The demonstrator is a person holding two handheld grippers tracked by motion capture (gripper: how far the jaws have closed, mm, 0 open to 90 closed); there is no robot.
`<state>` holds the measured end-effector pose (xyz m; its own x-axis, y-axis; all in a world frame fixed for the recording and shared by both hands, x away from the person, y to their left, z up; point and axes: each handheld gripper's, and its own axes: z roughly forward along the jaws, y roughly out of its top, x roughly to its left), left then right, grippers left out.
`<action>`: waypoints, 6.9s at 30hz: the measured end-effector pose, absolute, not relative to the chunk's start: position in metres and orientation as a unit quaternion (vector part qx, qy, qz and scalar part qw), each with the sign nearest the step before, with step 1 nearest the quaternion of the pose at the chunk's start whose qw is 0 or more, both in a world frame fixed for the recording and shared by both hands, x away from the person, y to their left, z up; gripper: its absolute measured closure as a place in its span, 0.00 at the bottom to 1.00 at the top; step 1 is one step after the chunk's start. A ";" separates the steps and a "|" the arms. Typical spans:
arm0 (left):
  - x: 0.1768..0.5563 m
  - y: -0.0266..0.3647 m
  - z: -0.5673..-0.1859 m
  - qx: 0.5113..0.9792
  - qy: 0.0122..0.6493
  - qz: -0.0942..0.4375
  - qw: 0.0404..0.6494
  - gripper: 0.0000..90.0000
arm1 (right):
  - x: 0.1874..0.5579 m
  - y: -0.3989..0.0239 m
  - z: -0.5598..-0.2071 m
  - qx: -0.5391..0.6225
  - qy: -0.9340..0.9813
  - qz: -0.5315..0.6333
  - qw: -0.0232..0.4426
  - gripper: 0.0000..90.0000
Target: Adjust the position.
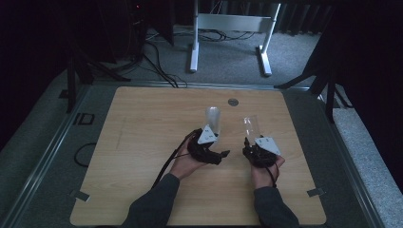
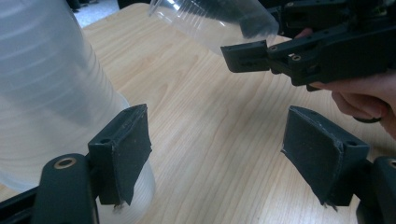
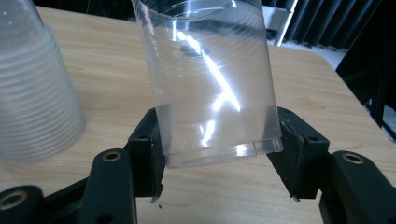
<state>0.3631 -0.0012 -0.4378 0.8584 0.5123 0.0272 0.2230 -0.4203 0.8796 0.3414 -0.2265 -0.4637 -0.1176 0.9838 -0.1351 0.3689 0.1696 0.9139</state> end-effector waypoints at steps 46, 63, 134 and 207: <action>0.394 -0.032 -0.425 0.762 0.301 0.055 0.571 0.30 | 0.322 -0.222 -0.460 0.486 0.617 0.438 0.438 0.47; 0.402 -0.040 -0.421 0.754 0.305 0.033 0.581 0.26 | 0.319 -0.220 -0.459 0.481 0.614 0.446 0.439 0.47; 0.411 -0.061 -0.422 0.713 0.346 0.008 0.610 0.27 | 0.318 -0.209 -0.463 0.457 0.633 0.453 0.429 0.46; 0.402 -0.061 -0.416 0.717 0.326 0.040 0.614 0.30 | 0.324 -0.206 -0.464 0.436 0.661 0.457 0.406 0.46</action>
<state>0.4019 -0.0607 -0.4163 0.7844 0.5166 -0.3433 0.4186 -0.0325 0.9076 0.3238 -0.2063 -0.4637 -0.2908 0.9468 -0.1381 0.2054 0.2028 0.9574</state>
